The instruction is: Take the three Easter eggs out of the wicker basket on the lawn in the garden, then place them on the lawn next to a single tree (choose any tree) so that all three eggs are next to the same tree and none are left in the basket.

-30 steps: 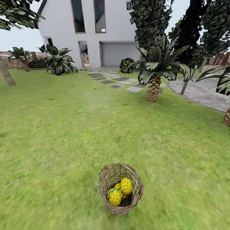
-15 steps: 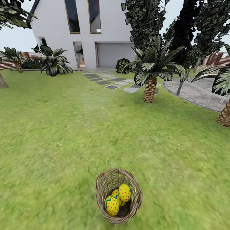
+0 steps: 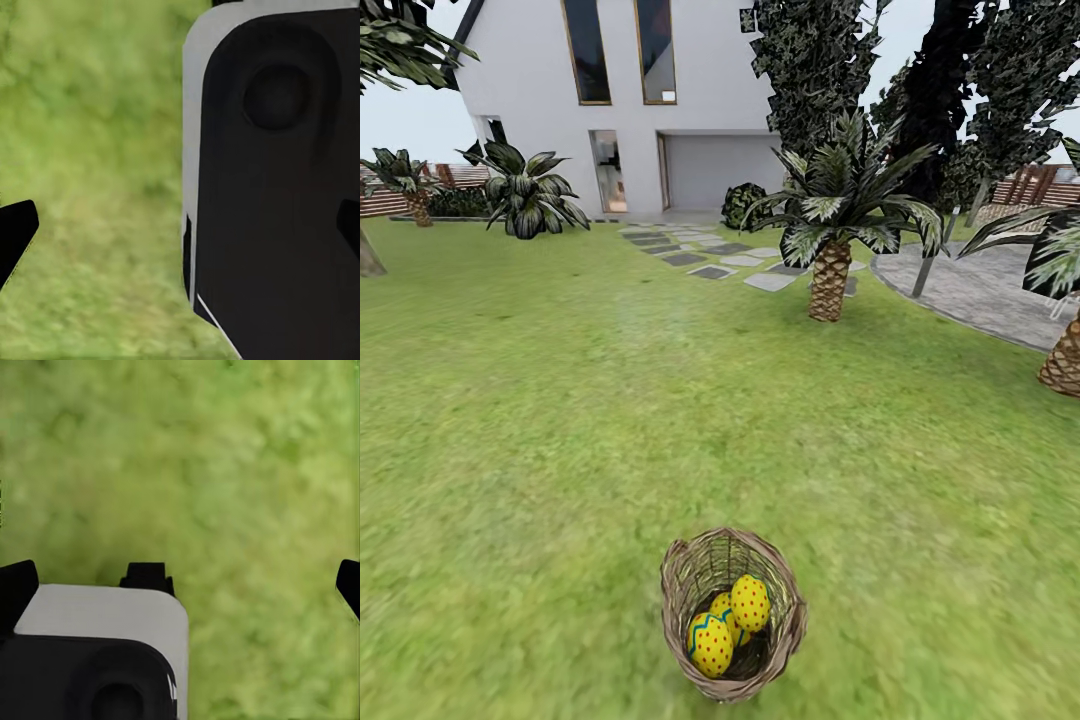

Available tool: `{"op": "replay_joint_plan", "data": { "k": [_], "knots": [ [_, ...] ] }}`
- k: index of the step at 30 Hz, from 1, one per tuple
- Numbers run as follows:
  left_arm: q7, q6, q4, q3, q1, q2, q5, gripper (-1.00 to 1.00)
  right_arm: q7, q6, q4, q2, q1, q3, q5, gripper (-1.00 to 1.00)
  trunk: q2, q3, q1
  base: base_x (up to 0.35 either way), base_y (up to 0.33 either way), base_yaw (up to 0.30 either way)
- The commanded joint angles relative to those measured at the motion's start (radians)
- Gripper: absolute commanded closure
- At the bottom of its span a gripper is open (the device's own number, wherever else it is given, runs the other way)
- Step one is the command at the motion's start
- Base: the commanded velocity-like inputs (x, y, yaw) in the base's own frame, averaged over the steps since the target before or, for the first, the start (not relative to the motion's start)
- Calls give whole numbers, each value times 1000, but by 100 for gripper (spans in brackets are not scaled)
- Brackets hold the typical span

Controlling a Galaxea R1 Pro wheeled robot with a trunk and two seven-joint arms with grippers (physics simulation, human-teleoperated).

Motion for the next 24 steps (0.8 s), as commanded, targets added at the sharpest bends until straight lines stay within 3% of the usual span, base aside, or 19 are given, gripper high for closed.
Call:
{"op": "replay_joint_plan", "data": {
  "k": [1,6,10,11,13,15,16,18,19,20,21,24],
  "knots": [
    [2,0,-5,1,-1,0,1,-100,-1,-3,-4,0,0,1,4,-100,0,-1,0,0,0,0],
    [39,46,-121,11,-35,3,2,-100,2,0,-194,-12,0,-10,7,-100,0,-1,0,0,0,0],
    [50,71,-157,84,-81,5,0,-100,0,-2,-247,-15,0,-6,15,-100,0,-1,0,0,0,0],
    [52,184,-211,124,-191,4,0,-100,-7,2,-342,-26,-1,-12,11,-100,0,-1,0,0,0,0],
    [52,257,-305,126,-206,1,0,-100,-9,19,-372,-30,-6,-16,7,-100,0,-1,0,0,0,0],
    [52,425,-513,128,-212,-5,1,-100,-38,137,-435,-32,-54,-45,3,-100,0,-1,0,0,0,0],
    [52,451,-544,128,-212,-6,1,-100,-44,161,-442,-32,-64,-53,3,-100,0,-1,0,0,0,0],
    [52,544,-671,127,-213,-11,2,-100,-59,254,-459,-32,-110,-96,2,-100,0,-1,0,0,0,0],
    [52,616,-795,126,-214,-26,1,-100,-66,309,-465,-32,-154,-153,1,-100,0,-1,0,0,0,0],
    [52,663,-883,125,-216,-42,1,-100,-69,329,-468,-32,-178,-202,1,-100,0,-1,0,0,0,0],
    [52,680,-911,125,-218,-46,1,-100,-71,333,-469,-33,-184,-219,1,-100,0,-1,0,0,0,0],
    [50,789,-1063,121,-262,-62,3,-100,-78,356,-475,-36,-237,-323,1,-100,0,-1,0,0,0,0]
  ]
}}
